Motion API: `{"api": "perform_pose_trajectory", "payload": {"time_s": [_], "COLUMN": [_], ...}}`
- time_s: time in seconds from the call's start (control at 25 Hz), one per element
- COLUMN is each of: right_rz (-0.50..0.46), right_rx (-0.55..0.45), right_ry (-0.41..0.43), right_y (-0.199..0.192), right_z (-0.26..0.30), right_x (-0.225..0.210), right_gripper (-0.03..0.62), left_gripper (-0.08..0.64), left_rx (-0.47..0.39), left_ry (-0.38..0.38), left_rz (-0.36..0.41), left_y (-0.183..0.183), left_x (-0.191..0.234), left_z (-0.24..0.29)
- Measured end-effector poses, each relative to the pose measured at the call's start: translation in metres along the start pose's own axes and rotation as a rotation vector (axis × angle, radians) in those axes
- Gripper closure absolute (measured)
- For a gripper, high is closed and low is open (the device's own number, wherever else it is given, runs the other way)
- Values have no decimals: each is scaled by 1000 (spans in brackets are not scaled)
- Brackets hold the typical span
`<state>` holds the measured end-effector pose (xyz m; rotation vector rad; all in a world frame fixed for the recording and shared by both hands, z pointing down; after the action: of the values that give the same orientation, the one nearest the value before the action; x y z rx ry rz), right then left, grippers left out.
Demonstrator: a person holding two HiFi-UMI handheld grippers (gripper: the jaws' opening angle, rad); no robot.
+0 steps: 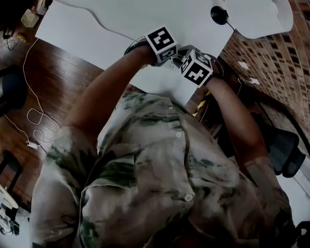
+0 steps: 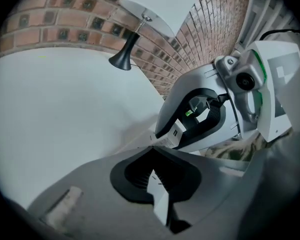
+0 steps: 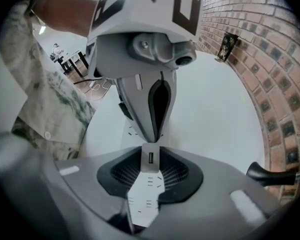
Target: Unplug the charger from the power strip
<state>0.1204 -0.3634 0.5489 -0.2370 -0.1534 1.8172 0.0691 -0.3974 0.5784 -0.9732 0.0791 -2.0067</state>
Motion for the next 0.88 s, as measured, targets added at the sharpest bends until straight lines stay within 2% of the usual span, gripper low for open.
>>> {"api": "perform_pose_trajectory", "payload": {"time_s": [0.2,0.48,0.72,0.88], "right_rz": [-20,-59,67,82], "right_rx": [20,-9,-50,-79], "right_ry": [9,-65,-89,-101], "right_y": [2,16,-18,-17], "right_z": [-1,-53,-24,-27], "right_x": [2,-21,-28,-28], "right_gripper": [489,489,489,489], "left_gripper": [563,563,560,557], "left_rx": [-20,-25,-42,-64], "left_ry": [-43,-40,-22,-5], "left_rz": [-58,-58,-40,-40], "left_y": [-3,-4,0,-3], "left_x": [2,4,2,4], "left_z": [-1,-1,0,-3]}}
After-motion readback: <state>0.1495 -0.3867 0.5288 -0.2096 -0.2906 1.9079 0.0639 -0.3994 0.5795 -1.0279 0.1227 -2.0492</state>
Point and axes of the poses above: the fingertips, and each gripper's own axes: z forward along the fingers, x to its left, y out of its top, the point moved 7 cm from there along -z, backward along the fingers
